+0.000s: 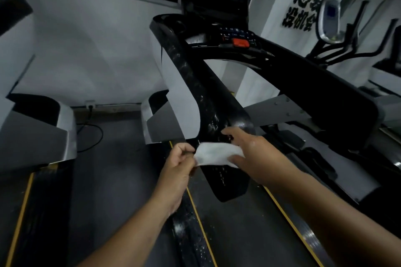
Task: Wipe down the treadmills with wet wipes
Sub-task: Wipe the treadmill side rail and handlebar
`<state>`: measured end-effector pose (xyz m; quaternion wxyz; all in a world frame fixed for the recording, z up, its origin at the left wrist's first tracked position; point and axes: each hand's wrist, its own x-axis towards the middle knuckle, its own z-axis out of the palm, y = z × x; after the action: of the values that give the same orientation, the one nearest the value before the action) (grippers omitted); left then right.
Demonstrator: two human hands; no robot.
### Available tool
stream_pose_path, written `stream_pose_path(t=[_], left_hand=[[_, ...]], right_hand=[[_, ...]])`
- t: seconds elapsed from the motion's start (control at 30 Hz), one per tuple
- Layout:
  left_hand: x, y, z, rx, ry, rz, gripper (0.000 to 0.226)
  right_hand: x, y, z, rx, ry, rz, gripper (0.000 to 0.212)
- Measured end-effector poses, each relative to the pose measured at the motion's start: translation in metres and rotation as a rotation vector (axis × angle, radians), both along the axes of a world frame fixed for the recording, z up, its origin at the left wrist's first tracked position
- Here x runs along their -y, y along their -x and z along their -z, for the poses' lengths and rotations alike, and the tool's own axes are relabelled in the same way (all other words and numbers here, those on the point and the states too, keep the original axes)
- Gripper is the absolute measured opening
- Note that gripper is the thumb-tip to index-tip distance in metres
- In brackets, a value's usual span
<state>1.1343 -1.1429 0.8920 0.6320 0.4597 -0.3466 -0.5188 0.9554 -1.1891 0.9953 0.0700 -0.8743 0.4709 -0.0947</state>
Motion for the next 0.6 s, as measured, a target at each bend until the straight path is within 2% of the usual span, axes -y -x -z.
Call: stream_pose_path(t=[0.07, 0.17, 0.27, 0.37, 0.47, 0.6], left_hand=[[0.01, -0.006, 0.005, 0.147, 0.014, -0.021, 0.019], [0.023, -0.011, 0.003, 0.304, 0.061, -0.027, 0.024], [0.036, -0.011, 0.001, 0.43, 0.103, -0.059, 0.019], [0.041, -0.005, 0.001, 0.742, 0.294, -0.27, 0.021], [0.036, 0.016, -0.001, 0.729, 0.467, -0.103, 0.036], [0.034, 0.041, 0.016, 0.766, 0.488, 0.036, 0.063]], right_hand=[[0.008, -0.006, -0.011, 0.043, -0.142, 0.082, 0.059], [0.016, -0.018, -0.019, 0.217, -0.147, 0.168, 0.049], [0.02, -0.028, -0.021, 0.28, -0.049, 0.212, 0.042], [0.022, -0.036, -0.017, 0.154, 0.153, 0.169, 0.04], [0.025, -0.039, -0.011, 0.164, 0.215, 0.178, 0.036], [0.026, -0.03, -0.005, 0.104, 0.293, 0.12, 0.037]])
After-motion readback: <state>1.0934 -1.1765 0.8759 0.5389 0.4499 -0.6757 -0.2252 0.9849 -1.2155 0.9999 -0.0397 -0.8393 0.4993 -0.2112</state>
